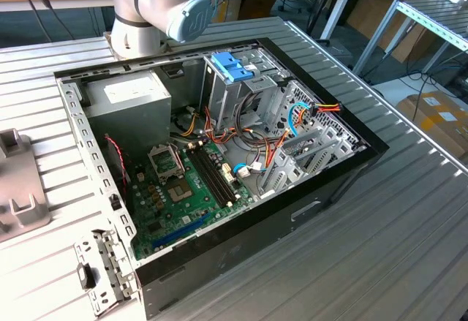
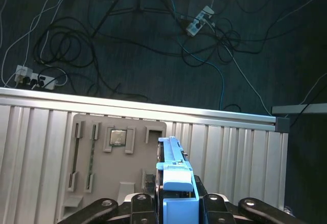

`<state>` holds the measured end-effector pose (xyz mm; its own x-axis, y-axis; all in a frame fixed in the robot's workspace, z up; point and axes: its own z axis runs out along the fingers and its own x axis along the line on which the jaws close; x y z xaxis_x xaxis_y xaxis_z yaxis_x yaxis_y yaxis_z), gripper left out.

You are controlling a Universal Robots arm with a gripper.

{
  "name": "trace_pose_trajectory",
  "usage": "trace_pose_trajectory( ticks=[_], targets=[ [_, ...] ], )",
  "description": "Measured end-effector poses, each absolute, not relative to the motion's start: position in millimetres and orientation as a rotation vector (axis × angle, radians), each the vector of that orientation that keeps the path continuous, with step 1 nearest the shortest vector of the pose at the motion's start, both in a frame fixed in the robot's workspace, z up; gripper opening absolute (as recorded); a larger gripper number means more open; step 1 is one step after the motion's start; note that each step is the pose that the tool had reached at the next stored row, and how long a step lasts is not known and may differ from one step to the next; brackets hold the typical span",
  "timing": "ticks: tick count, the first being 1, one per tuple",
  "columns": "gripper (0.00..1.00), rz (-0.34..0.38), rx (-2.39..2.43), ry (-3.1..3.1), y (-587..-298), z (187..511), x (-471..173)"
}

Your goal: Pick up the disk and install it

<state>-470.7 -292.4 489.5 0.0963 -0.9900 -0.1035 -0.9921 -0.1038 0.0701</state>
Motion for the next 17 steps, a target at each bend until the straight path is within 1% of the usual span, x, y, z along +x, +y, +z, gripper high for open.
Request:
trace_pose_trajectory(
  ticks=[17],
  targets=[
    [0.37,0.194,-2.313,2.091,-292.4,505.8,-470.8]
  ],
)
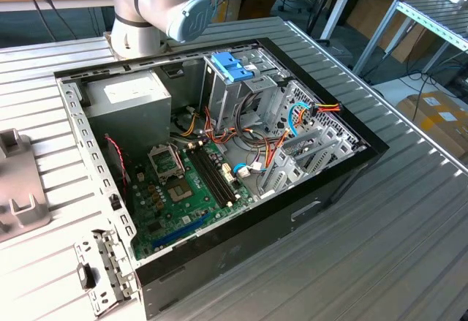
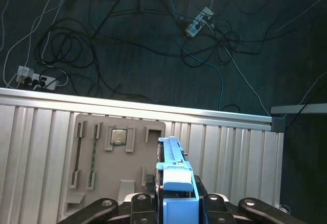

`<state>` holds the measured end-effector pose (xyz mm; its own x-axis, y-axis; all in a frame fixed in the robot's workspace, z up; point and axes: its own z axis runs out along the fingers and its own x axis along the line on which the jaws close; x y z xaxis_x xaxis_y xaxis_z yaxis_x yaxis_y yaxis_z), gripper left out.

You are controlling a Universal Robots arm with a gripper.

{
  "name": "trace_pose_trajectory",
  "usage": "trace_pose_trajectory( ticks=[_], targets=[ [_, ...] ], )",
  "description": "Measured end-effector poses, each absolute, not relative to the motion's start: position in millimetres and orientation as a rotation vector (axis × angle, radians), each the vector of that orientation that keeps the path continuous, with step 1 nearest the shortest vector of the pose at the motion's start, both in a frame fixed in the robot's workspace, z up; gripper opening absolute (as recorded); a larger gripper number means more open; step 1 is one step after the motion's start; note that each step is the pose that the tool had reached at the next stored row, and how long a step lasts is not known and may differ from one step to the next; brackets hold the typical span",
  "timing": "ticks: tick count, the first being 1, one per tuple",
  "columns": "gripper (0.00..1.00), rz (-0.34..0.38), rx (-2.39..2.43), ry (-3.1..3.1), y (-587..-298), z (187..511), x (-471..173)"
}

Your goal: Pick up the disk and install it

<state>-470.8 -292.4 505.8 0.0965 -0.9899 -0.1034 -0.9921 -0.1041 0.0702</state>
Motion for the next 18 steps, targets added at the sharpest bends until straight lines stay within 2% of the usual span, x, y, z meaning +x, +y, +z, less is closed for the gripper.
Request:
trace_pose_trajectory(
  ticks=[18],
  targets=[
    [0.37,0.194,-2.313,2.091,-294.7,508.0,-469.9]
  ],
)
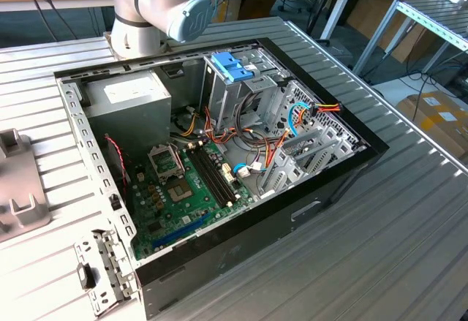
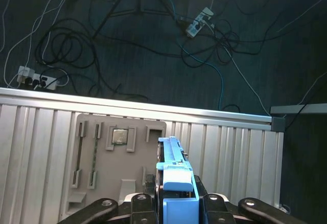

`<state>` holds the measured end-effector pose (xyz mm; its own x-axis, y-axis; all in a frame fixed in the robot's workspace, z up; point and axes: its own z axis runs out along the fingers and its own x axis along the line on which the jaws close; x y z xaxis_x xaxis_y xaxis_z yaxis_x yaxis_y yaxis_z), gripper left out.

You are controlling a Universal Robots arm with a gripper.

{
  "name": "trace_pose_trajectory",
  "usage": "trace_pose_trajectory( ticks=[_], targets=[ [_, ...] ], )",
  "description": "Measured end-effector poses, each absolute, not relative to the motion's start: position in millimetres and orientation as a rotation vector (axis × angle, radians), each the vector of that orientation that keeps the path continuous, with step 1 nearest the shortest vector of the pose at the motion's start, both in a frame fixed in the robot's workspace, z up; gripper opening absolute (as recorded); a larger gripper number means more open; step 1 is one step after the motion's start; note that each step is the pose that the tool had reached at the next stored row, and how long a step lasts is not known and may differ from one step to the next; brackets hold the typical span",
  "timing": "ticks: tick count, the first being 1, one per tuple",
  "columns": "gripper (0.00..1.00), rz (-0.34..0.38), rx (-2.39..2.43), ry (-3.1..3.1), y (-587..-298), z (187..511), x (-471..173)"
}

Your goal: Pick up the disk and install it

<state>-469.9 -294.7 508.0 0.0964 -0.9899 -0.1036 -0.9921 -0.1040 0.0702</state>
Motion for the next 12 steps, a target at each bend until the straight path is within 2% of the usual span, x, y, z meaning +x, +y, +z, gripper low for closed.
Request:
trace_pose_trajectory(
  ticks=[12],
  targets=[
    [0.37,0.194,-2.313,2.091,-294.7,507.9,-467.4]
  ],
)
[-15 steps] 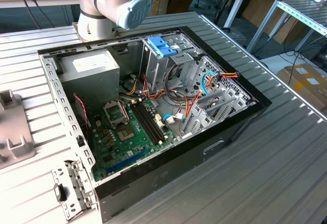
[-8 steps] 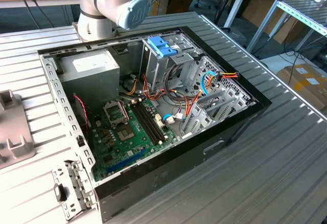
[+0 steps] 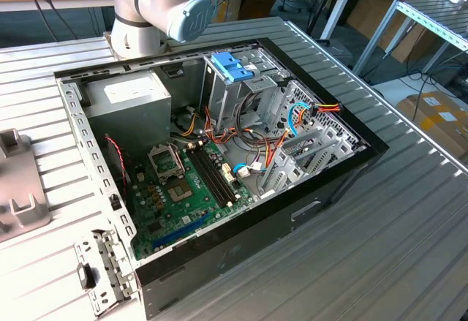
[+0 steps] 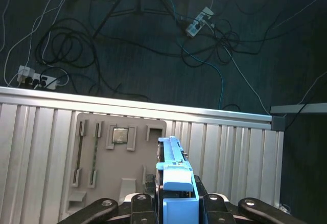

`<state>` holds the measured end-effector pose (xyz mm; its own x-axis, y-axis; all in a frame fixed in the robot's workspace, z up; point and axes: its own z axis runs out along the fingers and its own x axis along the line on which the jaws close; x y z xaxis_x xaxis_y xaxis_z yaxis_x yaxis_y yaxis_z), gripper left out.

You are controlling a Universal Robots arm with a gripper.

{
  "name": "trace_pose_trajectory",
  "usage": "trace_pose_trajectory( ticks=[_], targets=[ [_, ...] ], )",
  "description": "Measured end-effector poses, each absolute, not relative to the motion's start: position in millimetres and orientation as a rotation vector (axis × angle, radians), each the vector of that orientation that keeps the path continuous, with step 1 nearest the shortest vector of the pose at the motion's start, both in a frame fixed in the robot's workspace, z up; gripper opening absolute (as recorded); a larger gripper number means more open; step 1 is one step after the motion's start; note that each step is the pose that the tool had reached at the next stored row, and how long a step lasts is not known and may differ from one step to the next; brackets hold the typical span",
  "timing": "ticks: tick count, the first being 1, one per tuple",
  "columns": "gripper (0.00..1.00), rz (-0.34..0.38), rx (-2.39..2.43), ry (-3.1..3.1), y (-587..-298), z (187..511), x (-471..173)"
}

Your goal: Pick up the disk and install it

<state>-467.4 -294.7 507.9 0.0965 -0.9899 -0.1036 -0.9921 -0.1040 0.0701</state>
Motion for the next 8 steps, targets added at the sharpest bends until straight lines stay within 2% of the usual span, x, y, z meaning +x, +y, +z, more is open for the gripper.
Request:
trace_pose_trajectory(
  ticks=[8],
  targets=[
    [0.37,0.194,-2.313,2.091,-294.7,508.0,-465.7]
  ],
)
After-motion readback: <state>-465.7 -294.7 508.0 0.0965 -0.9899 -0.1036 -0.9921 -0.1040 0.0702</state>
